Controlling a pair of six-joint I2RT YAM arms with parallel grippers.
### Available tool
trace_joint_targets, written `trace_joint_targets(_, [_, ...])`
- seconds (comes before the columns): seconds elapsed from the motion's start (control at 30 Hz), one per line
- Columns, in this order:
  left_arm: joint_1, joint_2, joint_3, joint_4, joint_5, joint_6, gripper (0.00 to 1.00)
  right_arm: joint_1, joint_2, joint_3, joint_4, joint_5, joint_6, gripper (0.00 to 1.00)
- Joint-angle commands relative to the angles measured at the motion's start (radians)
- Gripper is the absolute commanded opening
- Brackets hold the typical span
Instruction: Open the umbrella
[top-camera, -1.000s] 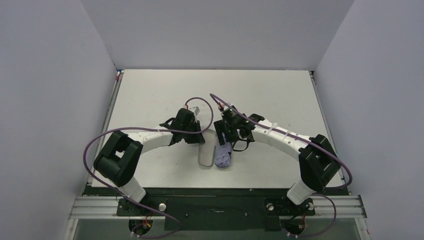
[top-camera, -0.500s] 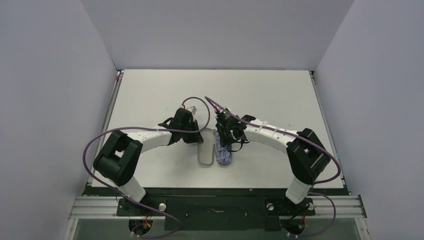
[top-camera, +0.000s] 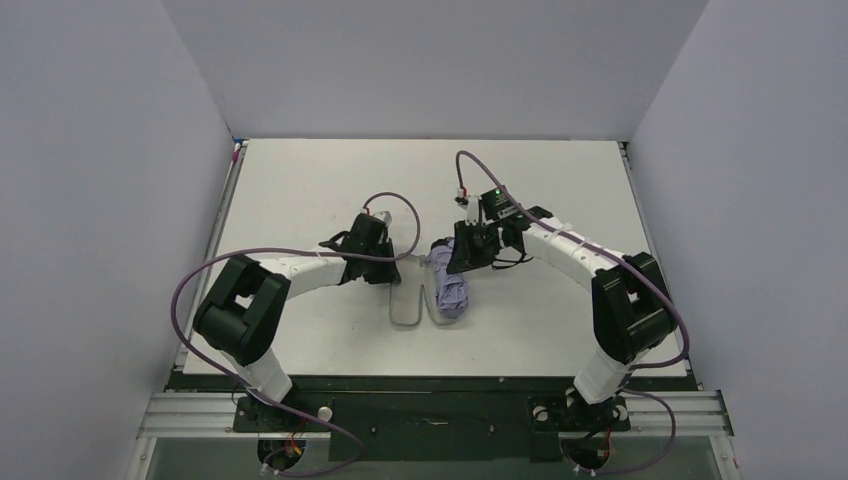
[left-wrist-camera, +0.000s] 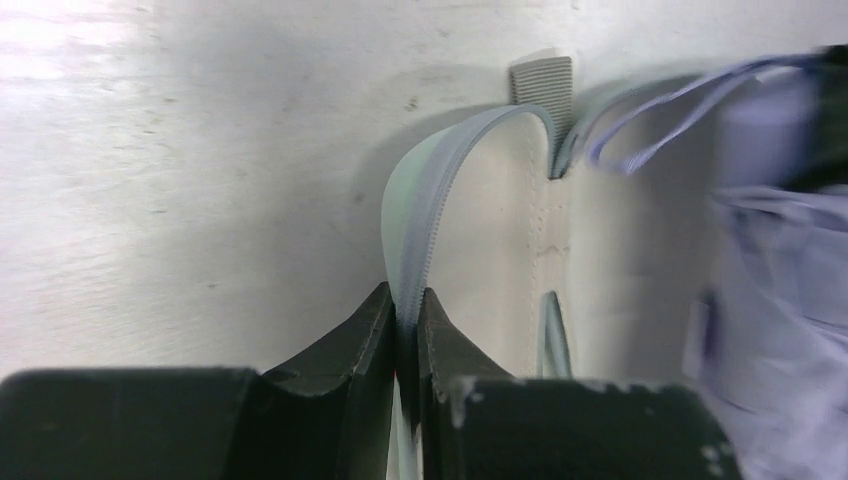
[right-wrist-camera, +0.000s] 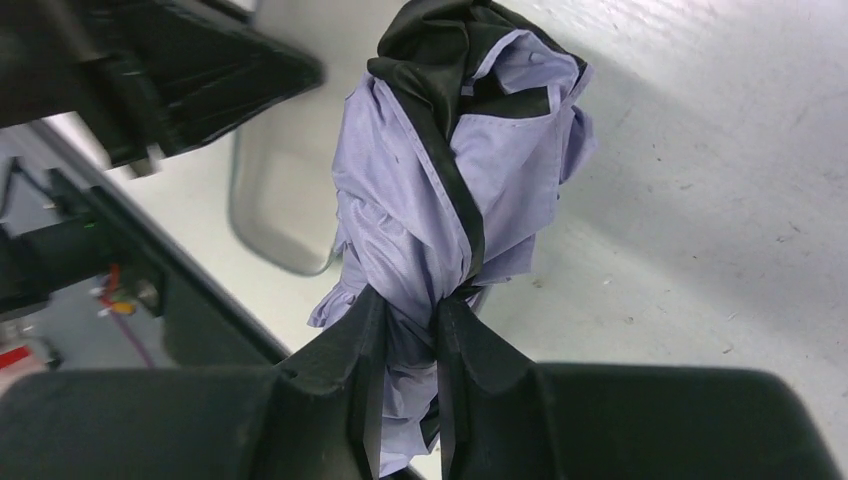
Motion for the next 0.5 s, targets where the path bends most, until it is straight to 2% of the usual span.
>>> trace_joint_targets(0.0, [0.020, 0.023, 0.054, -0.106, -0.167, 0.077, 0.00, -0.075, -0.106, 0.073, 0.083, -0.232, 0.006, 0.00])
trace_joint_targets(0.3, [0.031, 0.047, 0.137, -0.252, -0.381, 0.225, 0.00, -0.182, -0.162, 0.102, 0.122, -0.153, 0.034, 0.00])
trace_joint_targets(0.47, [0.104, 0.126, 0.249, -0.450, -0.416, 0.323, 0.03, -0.245, -0.178, 0.104, 0.099, -0.134, -0.003, 0.00])
